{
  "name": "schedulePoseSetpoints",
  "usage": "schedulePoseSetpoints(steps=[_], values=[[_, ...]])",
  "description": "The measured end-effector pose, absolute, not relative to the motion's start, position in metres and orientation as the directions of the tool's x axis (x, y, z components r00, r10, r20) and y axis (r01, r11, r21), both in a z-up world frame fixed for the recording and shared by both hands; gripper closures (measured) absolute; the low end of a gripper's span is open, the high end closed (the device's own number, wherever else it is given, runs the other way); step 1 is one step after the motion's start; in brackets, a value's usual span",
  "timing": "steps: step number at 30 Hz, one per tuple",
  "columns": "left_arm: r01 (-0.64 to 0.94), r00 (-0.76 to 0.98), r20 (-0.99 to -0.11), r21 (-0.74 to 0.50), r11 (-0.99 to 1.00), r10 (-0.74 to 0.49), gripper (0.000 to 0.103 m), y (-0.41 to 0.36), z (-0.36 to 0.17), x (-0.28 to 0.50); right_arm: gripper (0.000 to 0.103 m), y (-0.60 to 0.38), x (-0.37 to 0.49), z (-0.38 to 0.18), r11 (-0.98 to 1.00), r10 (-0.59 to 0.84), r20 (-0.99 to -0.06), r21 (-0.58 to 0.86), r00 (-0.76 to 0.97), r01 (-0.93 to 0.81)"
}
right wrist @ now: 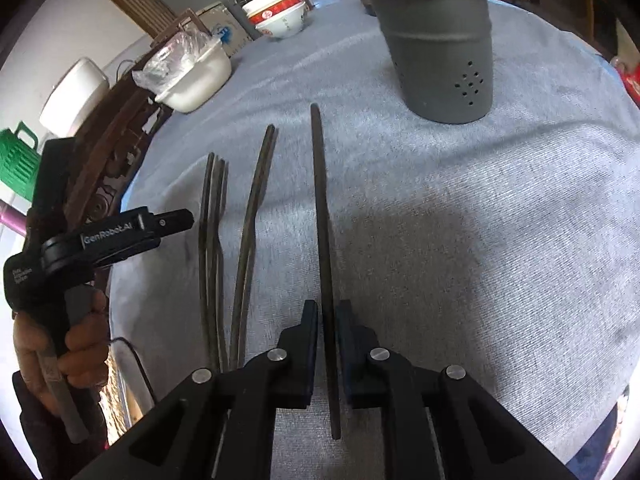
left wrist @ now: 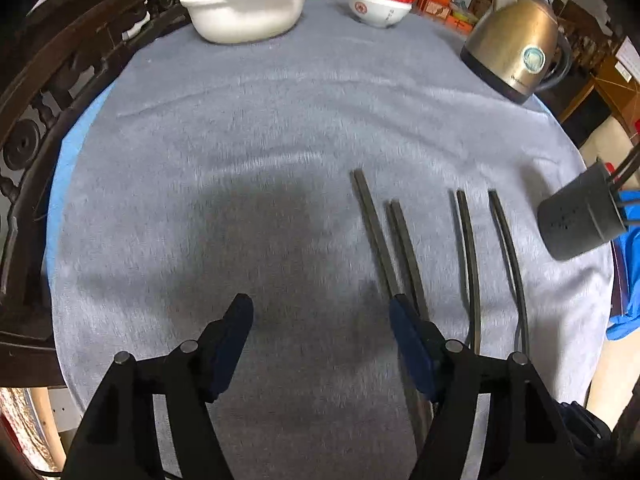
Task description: Organize utensils
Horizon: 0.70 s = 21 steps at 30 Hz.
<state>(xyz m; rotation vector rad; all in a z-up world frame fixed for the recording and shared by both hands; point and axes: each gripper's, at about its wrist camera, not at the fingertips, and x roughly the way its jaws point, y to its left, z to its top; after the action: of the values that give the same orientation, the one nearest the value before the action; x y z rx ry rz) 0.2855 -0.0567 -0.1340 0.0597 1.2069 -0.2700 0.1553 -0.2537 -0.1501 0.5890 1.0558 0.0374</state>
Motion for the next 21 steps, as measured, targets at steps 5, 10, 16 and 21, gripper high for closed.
schedulePoseSetpoints(steps=[5,10,16,21], values=[[0.250,0.323,-0.931,-0.089,0.964,-0.170,0.032,-0.067,-0.138,0.299,0.074,-0.255,0.167,-0.131,0.879,0.257,-0.767,0.439,0.588,0.189],[0.263,0.322,-0.934,-0.071,0.962,-0.156,0.032,-0.074,-0.140,0.313,0.073,-0.253,0.203,-0.126,0.917,0.182,-0.760,0.360,0.624,0.171],[0.256,0.300,-0.940,-0.082,0.963,-0.160,0.039,-0.073,-0.145,0.327,0.073,-0.252,0.244,-0.137,0.943,0.122,-0.792,0.281,0.599,0.179],[0.254,0.281,-0.945,-0.094,0.963,-0.167,0.039,-0.074,-0.145,0.341,0.073,-0.247,0.271,-0.145,0.949,0.097,-0.823,0.247,0.559,0.198]])
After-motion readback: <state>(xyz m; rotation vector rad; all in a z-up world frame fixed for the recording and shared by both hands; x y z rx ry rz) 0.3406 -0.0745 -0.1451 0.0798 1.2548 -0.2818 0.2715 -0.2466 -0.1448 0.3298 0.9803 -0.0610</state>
